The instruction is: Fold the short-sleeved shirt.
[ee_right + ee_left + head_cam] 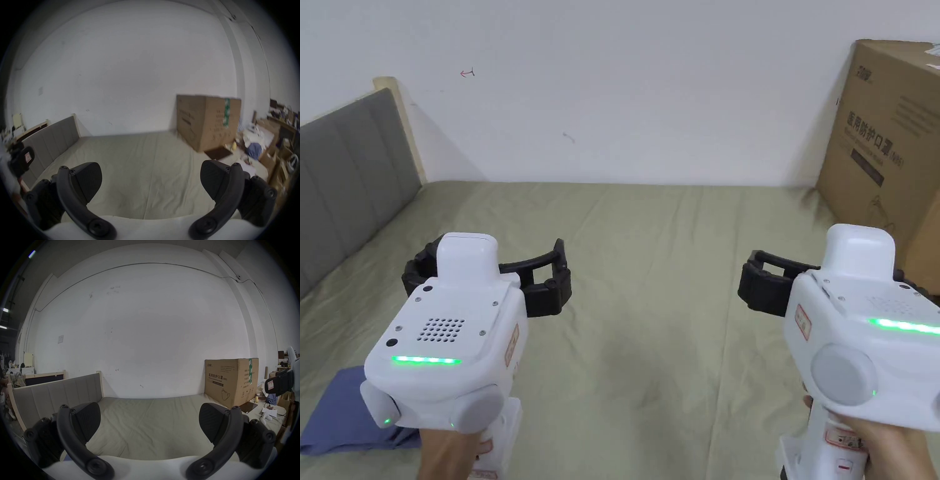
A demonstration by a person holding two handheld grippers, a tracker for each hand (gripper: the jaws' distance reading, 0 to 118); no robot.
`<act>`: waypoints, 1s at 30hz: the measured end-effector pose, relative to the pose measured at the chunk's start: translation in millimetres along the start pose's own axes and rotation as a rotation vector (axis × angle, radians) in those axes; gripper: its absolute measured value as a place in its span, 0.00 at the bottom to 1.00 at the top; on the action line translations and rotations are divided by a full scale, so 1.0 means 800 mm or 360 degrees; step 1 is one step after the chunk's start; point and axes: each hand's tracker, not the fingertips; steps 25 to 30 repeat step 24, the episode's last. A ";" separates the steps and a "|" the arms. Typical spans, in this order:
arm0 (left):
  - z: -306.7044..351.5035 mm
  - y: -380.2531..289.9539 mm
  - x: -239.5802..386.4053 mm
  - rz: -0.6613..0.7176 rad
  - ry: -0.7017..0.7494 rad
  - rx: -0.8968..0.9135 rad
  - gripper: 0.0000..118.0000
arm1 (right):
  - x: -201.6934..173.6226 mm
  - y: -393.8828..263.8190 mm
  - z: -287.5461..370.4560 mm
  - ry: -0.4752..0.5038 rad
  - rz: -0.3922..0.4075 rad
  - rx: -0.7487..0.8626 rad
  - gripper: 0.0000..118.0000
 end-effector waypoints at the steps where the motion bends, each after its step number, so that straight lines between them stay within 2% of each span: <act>1: 0.000 0.001 -0.001 0.0012 -0.0003 -0.0003 1.00 | -0.003 0.005 0.002 -0.0043 -0.0030 -0.0084 1.00; 3: -0.001 0.001 -0.003 0.0048 -0.0008 0.0005 1.00 | -0.005 0.013 0.001 -0.0099 -0.0072 -0.0176 1.00; 7: -0.002 0.000 -0.006 0.0069 -0.0008 -0.0004 1.00 | -0.011 0.024 0.004 -0.0185 -0.0030 -0.0324 1.00; 17: 0.000 0.000 -0.009 0.0062 -0.0010 -0.0003 1.00 | -0.008 0.025 0.000 -0.0115 -0.0081 -0.0342 0.99; 21: 0.001 0.002 -0.007 0.0052 -0.0017 0.0004 1.00 | -0.006 0.023 -0.003 -0.0156 -0.0116 -0.0365 0.98; 30: 0.002 0.003 -0.007 0.0050 -0.0021 0.0007 1.00 | -0.003 0.022 -0.001 -0.0111 -0.0111 -0.0336 0.98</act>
